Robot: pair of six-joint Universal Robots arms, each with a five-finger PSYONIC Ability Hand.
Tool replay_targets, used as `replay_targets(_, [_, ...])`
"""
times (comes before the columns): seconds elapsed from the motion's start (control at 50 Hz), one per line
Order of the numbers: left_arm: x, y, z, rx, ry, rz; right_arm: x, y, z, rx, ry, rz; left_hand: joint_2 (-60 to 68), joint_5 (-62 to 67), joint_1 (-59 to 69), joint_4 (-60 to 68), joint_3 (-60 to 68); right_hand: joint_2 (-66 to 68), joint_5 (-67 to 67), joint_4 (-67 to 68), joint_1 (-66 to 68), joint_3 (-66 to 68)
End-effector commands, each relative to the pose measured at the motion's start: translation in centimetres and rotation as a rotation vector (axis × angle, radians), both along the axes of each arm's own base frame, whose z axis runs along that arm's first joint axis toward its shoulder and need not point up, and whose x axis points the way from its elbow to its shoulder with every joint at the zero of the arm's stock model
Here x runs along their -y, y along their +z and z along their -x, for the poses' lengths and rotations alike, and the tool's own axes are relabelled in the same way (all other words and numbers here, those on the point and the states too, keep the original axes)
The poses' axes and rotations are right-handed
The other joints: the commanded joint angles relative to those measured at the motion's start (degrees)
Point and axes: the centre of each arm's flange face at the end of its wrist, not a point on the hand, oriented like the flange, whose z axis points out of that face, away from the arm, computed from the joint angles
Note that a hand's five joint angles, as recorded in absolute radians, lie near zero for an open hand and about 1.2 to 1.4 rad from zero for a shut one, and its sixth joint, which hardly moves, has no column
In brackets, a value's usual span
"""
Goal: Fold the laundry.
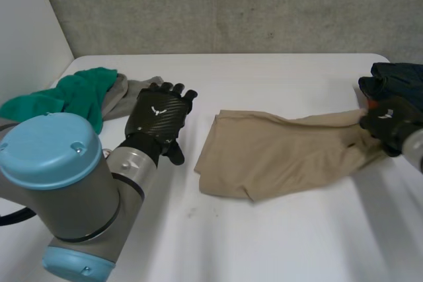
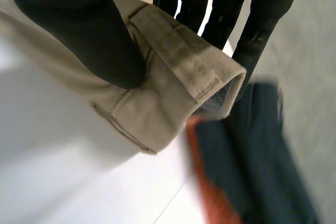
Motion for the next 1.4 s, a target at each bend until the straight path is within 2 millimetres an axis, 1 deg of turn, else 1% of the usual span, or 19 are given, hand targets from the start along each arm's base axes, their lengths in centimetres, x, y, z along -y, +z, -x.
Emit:
replay_targets(0.02, [0.4,0.0,-1.3,-0.002,0.040,-0.011,-4.5,1.5,-10.6,-0.016,0.422,0.179,0.33,-1.00,0.53,0.11,-0.08,13.18,15.54,11.54,20.79,12.54])
replay_targets(0.18, [1.3,0.1,-2.3,-0.005,0.080,-0.012,-9.8,-2.3,-18.2,-0.025,0.838,0.277,0.17,-1.16,0.36,-0.06,-0.24,13.18,15.54,11.54,20.79,12.54])
replay_targets(0.24, [1.7,0.1,-2.5,-0.006,0.091,-0.011,-11.5,-3.9,-20.1,-0.044,0.929,0.277,0.00,-1.33,0.19,-0.22,-0.41,13.18,15.54,11.54,20.79,12.54])
replay_targets(0.3, [2.1,0.2,-2.8,-0.010,0.102,-0.006,-11.6,-4.4,-20.7,-0.046,0.946,0.273,0.00,-1.33,0.19,-0.23,-0.41,13.18,15.54,11.54,20.79,12.54])
replay_targets(0.36, [2.6,0.5,-2.8,-0.019,0.111,0.008,-11.8,-4.1,-21.1,-0.009,0.949,0.269,0.00,-1.33,0.19,-0.23,-0.41,-17.75,-15.39,-19.40,-10.15,-18.39])
replay_targets(0.4, [3.1,1.1,-2.9,-0.030,0.118,0.026,-11.4,-3.6,-21.0,0.061,0.915,0.223,-0.17,-1.50,0.02,-0.39,-0.58,-36.79,-34.43,-38.43,-29.18,-37.43])
replay_targets(0.44, [3.6,1.5,-2.8,-0.040,0.124,0.040,-10.9,-2.1,-20.8,0.156,0.870,0.188,-0.17,-1.50,0.02,-0.39,-0.58,-44.42,-42.06,-46.07,-36.82,-45.06])
replay_targets(0.48, [4.3,2.2,-2.6,-0.055,0.127,0.063,-10.1,1.4,-20.2,0.343,0.782,0.143,-0.17,-1.50,0.02,-0.39,-0.58,-56.82,-54.46,-58.46,-49.21,-57.46])
replay_targets(0.54, [5.1,3.2,-1.7,-0.076,0.116,0.095,-8.9,5.2,-18.7,0.600,0.627,0.062,-0.17,-1.50,0.02,-0.39,-0.58,-56.82,-54.46,-58.46,-49.21,-57.46])
replay_targets(0.6, [5.8,2.9,-0.7,-0.080,0.106,0.100,-7.3,6.3,-16.9,0.751,0.477,0.001,-0.17,-1.50,0.02,-0.39,-0.58,-56.82,-54.46,-58.46,-49.21,-57.46])
replay_targets(0.62, [6.1,2.7,0.3,-0.081,0.084,0.099,-5.9,6.4,-15.3,0.792,0.371,-0.016,0.00,-1.33,0.19,-0.23,-0.42,-56.82,-54.46,-58.46,-49.21,-57.46])
replay_targets(0.74, [5.5,1.4,5.1,-0.086,-0.025,0.095,-3.3,4.6,-11.0,0.755,0.073,-0.119,0.17,-1.16,0.36,-0.06,-0.25,-56.82,-54.46,-58.46,-49.21,-57.46])
replay_targets(0.86, [4.8,-1.7,8.4,-0.024,-0.149,0.002,-1.8,1.0,-11.8,0.717,0.029,-0.288,0.33,-1.00,0.52,0.11,-0.08,-56.82,-54.46,-58.46,-49.21,-57.46])
replay_targets(0.94, [4.5,-3.7,8.9,0.045,-0.159,-0.086,-1.3,0.0,-12.1,0.730,0.043,-0.361,0.67,-0.66,0.86,0.45,0.26,-56.82,-54.46,-58.46,-49.21,-57.46])
replay_targets(0.98, [4.5,-4.6,8.7,0.082,-0.152,-0.133,-1.1,-1.7,-12.3,0.724,0.041,-0.421,0.50,-0.83,0.70,0.28,0.09,-56.82,-54.46,-58.46,-49.21,-57.46])
replay_targets(1.04, [4.6,-5.3,8.2,0.114,-0.137,-0.174,-0.7,-3.5,-12.5,0.705,0.028,-0.460,0.50,-0.83,0.69,0.28,0.09,-56.82,-54.46,-58.46,-49.21,-57.46])
replay_targets(1.18, [5.2,-6.1,7.1,0.155,-0.094,-0.218,-0.3,-5.4,-12.4,0.658,0.003,-0.471,0.50,-0.83,0.69,0.28,0.09,-56.82,-54.46,-58.46,-49.21,-57.46])
replay_targets(1.28, [4.9,-7.2,6.8,0.199,-0.092,-0.266,-0.2,-5.7,-12.2,0.595,0.007,-0.443,0.50,-0.83,0.69,0.28,0.09,-56.82,-54.46,-58.46,-49.21,-57.46])
replay_targets(1.4, [4.6,-6.3,7.0,0.187,-0.104,-0.250,-0.5,-4.6,-12.5,0.550,0.045,-0.397,0.17,-1.16,0.36,-0.06,-0.24,-56.82,-54.46,-58.46,-49.21,-57.46])
